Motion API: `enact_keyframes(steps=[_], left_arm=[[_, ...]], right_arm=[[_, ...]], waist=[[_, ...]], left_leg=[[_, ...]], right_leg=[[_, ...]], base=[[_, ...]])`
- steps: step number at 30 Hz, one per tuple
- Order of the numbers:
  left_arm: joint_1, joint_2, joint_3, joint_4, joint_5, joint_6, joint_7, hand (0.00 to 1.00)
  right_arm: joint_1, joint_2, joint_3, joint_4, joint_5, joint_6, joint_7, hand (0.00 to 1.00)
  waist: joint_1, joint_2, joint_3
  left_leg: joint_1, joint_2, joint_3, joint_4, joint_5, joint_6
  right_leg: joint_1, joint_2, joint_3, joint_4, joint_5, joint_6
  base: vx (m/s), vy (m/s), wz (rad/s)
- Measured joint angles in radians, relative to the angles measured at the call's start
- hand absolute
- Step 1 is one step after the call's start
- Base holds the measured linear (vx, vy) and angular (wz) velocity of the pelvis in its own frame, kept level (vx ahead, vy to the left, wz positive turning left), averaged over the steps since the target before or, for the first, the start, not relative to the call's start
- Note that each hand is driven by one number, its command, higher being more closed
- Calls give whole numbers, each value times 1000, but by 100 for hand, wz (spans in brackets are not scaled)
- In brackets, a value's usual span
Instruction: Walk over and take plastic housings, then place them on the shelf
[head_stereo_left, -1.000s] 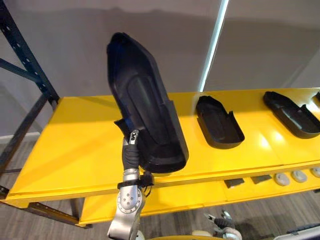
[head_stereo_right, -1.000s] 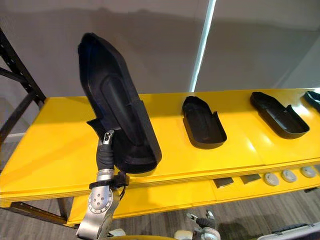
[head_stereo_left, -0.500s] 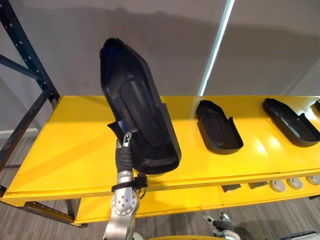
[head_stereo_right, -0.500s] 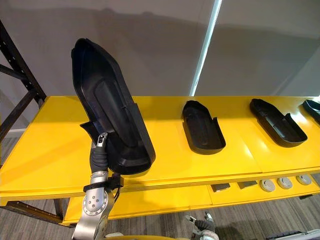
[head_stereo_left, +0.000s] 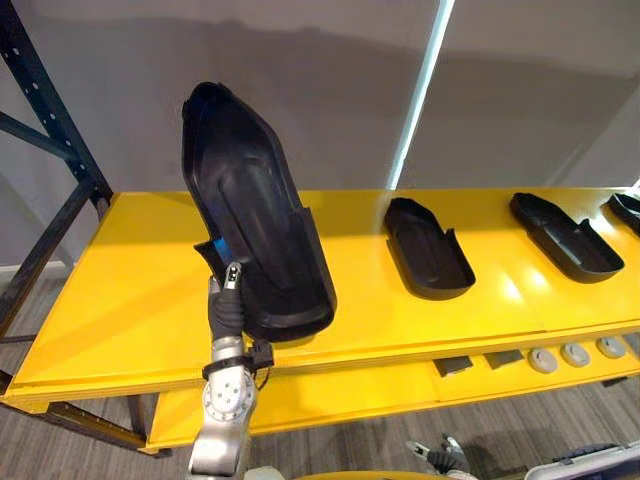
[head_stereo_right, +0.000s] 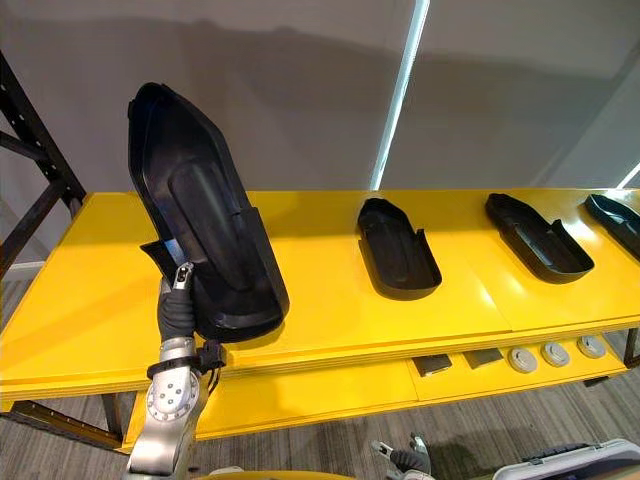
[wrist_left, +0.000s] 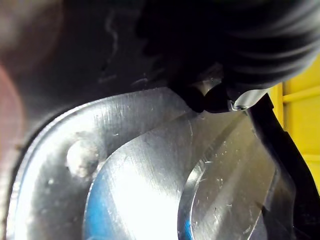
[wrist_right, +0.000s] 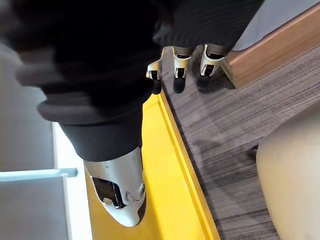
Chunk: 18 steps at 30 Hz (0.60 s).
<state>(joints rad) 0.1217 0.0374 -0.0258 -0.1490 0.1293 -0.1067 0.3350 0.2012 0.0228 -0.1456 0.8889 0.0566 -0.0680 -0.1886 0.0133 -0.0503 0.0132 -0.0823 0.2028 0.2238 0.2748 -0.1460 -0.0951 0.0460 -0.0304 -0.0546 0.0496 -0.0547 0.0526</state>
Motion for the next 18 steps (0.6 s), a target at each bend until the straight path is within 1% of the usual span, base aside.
enact_keyframes(steps=[1,2,4,8,9,15,17,18], left_arm=[[-24,16,29,45,1,8,2,100],[-51,27,42,94,3,26,6,100],[-90,46,75,159,7,52,15,100],[-117,61,122,233,22,78,17,100],[-118,66,137,253,25,91,17,100],[-129,86,189,331,40,107,16,100],[-148,102,198,366,40,127,16,100],[-149,106,198,372,40,128,16,100]], right_arm=[[-6,0,0,1,-5,1,7,0],[-7,-2,2,1,-12,1,19,0],[-12,-5,2,4,-21,1,23,0],[-27,-21,0,33,-31,5,42,0],[-27,-22,-1,35,-33,6,43,0],[-36,-28,-2,39,-50,7,60,0],[-38,-29,-2,39,-56,7,61,0],[-38,-29,-1,39,-57,8,61,0]], waist=[[1,9,-3],[-2,0,-10],[-3,7,-9],[-4,16,-8],[-5,17,-8],[-12,20,-5],[-15,20,-4],[-16,20,-4]], left_leg=[[8,-6,2,-18,10,0],[21,-15,2,-44,26,-1],[28,-25,4,-76,44,1],[36,-30,9,-122,73,-2],[48,-30,13,-140,81,-4],[62,-41,26,-192,112,-1],[63,-49,27,-210,124,3],[63,-51,27,-212,125,3]], right_leg=[[0,-1,0,-7,3,0],[0,-3,-2,-14,6,0],[-3,-6,-2,-19,9,0],[-18,-5,0,-19,14,-2],[-17,-4,3,-19,15,-3],[-39,-7,20,-24,34,-4],[-44,-11,27,-36,46,0],[-46,-12,29,-35,47,0]], base=[[41,-22,1],[0,0,0],[9,-11,2],[0,-16,-3],[-12,-22,-5],[-62,-2,-8],[-89,22,-6],[-82,20,-6]])
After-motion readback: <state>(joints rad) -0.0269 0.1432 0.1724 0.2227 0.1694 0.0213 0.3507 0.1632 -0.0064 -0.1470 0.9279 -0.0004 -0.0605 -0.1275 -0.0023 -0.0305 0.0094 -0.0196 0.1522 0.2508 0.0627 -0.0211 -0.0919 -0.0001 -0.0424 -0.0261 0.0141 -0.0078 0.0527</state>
